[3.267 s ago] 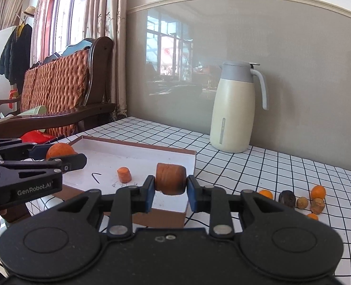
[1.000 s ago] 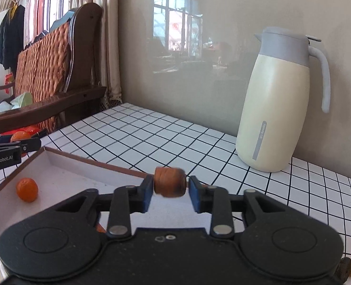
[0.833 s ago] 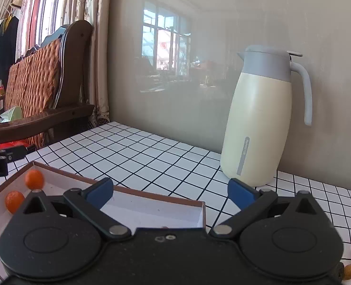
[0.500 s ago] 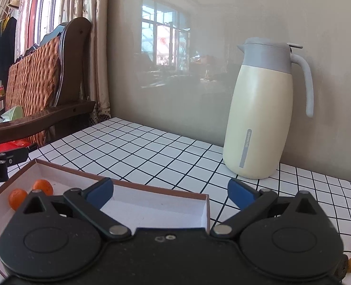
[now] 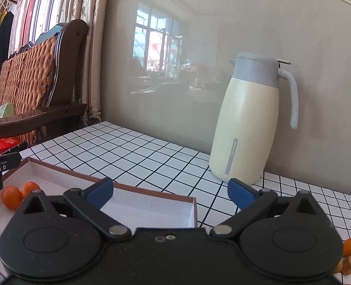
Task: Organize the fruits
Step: 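Move both open tools back from the box to the fruit group, then grasp the dark plum with the left tool while the right tool grasps a carrot piece, then carry the plum in the left tool while the right tool carries the carrot piece to the box, then open the left tool to drop the plum while the right tool drops the carrot piece into the box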
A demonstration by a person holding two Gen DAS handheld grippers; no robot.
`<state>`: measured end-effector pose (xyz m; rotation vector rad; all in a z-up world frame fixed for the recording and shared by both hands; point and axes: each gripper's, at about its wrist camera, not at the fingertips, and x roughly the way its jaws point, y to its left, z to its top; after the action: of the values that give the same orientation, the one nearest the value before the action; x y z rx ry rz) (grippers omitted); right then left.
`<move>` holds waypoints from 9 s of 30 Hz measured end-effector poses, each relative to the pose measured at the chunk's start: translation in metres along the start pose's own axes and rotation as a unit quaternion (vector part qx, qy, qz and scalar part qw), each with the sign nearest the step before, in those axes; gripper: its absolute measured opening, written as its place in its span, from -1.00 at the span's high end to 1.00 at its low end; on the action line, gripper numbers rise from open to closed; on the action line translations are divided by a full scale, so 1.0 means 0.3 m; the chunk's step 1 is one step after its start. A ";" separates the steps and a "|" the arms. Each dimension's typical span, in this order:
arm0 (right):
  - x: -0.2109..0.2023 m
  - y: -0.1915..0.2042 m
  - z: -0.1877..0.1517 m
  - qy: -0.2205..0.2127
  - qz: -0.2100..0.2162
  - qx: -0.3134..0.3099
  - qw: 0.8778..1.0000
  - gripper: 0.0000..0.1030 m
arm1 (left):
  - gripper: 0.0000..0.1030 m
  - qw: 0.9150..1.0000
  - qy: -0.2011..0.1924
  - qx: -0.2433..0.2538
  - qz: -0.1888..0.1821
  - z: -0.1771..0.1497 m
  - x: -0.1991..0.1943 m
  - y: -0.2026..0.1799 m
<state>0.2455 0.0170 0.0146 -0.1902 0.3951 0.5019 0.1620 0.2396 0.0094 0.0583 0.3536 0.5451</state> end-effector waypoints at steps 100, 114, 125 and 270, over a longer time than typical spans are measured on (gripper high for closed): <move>-0.413 -0.798 -0.366 0.068 -0.154 0.133 0.977 0.28 | -0.23 0.943 0.032 0.112 -0.311 -0.121 -0.357 -1.134; -0.253 -0.858 -0.364 0.104 -0.124 0.151 0.975 0.37 | -0.12 0.937 0.070 0.130 -0.316 -0.131 -0.246 -1.267; -0.175 -0.865 -0.366 0.115 -0.106 0.160 0.975 0.46 | 0.03 0.934 0.090 0.118 -0.325 -0.114 -0.183 -1.290; -0.047 -0.014 -0.031 0.026 0.045 0.034 0.998 0.60 | 0.20 0.997 0.045 -0.038 -0.056 -0.116 -0.122 0.087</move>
<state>0.2332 0.0048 0.0123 -0.1204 0.4731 0.5724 0.1080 0.2417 -0.0079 -0.0592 0.4218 0.4507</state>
